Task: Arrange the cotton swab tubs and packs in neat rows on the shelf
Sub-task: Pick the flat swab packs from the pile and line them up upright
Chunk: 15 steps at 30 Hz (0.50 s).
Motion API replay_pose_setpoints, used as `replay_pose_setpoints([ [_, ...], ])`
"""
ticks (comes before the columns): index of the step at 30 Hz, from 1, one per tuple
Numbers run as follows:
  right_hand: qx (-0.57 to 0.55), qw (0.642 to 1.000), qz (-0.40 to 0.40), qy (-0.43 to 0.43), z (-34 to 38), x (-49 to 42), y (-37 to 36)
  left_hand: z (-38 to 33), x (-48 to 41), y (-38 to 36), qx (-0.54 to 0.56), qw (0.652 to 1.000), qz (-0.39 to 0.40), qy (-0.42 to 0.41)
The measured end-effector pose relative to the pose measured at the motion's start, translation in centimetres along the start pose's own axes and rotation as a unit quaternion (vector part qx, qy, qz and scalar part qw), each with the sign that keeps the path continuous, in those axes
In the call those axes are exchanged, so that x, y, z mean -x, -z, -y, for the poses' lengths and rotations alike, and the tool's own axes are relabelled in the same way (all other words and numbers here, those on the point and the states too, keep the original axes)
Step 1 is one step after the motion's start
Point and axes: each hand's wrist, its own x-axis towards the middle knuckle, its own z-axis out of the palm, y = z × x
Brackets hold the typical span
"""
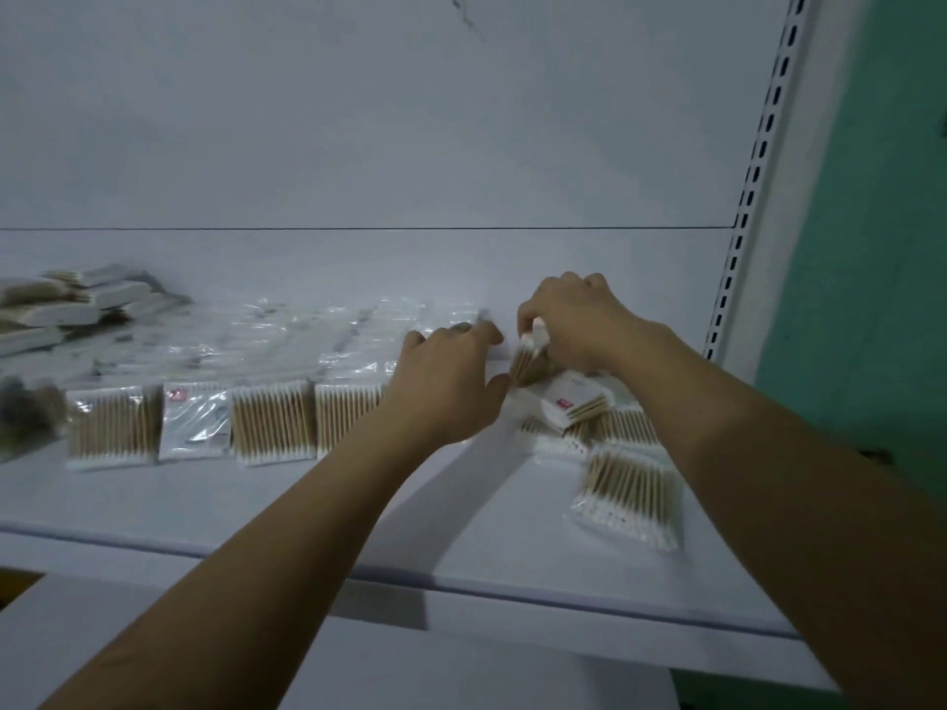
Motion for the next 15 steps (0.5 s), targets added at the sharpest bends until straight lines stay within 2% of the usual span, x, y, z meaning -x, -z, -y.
replay_pose_setpoints([
  [5,-0.215,0.974,-0.069,0.003,-2.8,1.7,3.7,0.5,0.6,1.5,0.009,1.000,-0.024,0.002],
  [7,-0.296,0.952,-0.079,0.014,-2.4,2.6,3.9,0.8,0.8,2.0,0.107,0.994,-0.018,0.028],
  [9,-0.393,0.916,-0.073,0.033,-1.4,3.3,3.8,0.7,0.9,2.7,0.222,0.973,0.023,0.051],
  [12,-0.461,0.884,-0.061,0.056,-0.1,3.5,3.6,0.4,1.1,3.2,0.295,0.951,0.065,0.069],
  [15,-0.503,0.859,-0.068,0.072,0.9,3.4,3.8,0.6,1.5,3.1,0.341,0.935,0.055,0.082],
])
